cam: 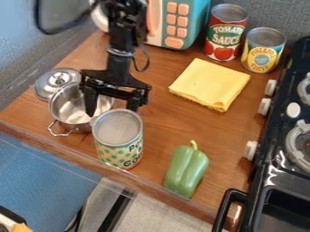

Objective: Placed the silver pot on the yellow cloth

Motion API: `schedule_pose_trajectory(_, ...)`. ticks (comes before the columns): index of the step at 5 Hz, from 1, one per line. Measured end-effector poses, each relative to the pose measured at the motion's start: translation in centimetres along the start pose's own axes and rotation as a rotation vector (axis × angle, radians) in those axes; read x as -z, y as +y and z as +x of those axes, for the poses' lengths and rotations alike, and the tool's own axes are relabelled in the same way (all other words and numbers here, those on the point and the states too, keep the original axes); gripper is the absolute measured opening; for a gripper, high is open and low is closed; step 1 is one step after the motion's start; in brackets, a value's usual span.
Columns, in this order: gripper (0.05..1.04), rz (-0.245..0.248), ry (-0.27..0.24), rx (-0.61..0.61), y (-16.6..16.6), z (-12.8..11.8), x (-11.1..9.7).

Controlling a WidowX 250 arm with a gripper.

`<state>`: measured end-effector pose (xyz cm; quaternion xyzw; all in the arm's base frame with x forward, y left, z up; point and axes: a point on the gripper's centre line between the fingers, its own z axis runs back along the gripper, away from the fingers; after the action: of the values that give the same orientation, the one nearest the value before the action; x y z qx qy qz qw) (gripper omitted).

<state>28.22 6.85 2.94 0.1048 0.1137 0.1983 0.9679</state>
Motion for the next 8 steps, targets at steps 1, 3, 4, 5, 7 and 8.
schedule_pose_trajectory(1,0.653,0.024,0.016,-0.020,0.0,0.4,-0.2)
schedule_pose_trajectory(3,0.142,-0.077,-0.133,0.041,-0.4,0.3,-1.8)
schedule_pose_trajectory(4,0.057,-0.139,-0.207,0.104,-1.7,0.7,-3.3)
schedule_pose_trajectory(5,0.052,-0.188,-0.303,0.157,-3.9,2.3,-6.7)
schedule_pose_trajectory(7,0.220,-0.191,-0.309,0.199,-3.3,1.7,-6.1)
schedule_pose_trajectory(8,0.485,-0.189,-0.305,0.196,-2.2,1.3,-4.5)
